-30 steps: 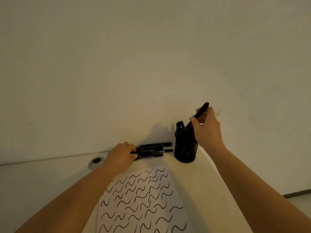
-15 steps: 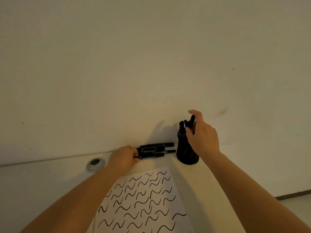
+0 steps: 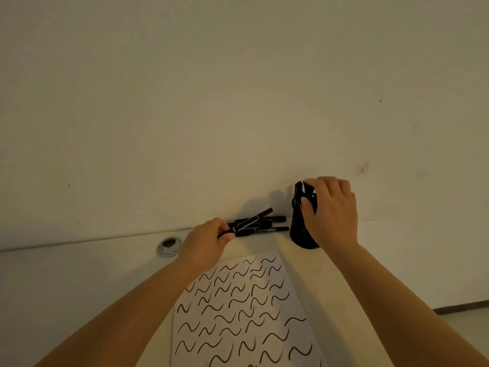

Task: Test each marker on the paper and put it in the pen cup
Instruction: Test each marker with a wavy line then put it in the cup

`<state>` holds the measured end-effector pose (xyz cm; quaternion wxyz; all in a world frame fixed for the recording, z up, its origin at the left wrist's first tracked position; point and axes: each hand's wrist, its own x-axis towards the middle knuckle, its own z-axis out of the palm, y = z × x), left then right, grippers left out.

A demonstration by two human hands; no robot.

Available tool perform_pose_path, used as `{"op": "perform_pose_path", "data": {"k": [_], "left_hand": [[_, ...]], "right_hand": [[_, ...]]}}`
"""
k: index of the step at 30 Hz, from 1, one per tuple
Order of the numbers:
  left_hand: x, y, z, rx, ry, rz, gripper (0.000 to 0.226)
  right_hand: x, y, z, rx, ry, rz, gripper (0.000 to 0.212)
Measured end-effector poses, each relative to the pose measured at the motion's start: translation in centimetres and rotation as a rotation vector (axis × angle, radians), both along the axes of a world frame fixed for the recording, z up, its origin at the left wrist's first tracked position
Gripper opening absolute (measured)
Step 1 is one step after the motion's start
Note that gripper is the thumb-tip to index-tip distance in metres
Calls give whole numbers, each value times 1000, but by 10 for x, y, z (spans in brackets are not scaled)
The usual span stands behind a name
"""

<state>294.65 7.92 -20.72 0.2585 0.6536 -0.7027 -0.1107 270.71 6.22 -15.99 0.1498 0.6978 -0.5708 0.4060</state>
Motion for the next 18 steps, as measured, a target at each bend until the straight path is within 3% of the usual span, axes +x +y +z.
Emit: {"op": "perform_pose_path", "data": {"k": [3, 6, 11, 13, 18], "left_hand": [[-17, 25, 18, 3, 164, -61, 9], [-37, 56, 33, 34, 296, -134, 6], [-59, 108, 39, 41, 312, -232, 6], [-61, 127, 36, -5, 259, -242, 3], [-71, 164, 22, -179, -121, -277, 26]], "right_hand": [[13, 30, 3, 154, -295, 168, 17], [25, 64, 0, 355, -550, 308, 21], [35, 115, -9, 521, -866, 418, 31], [34, 133, -14, 511, -972, 395, 32], [29, 176, -25, 570, -1181, 393, 31]]}}
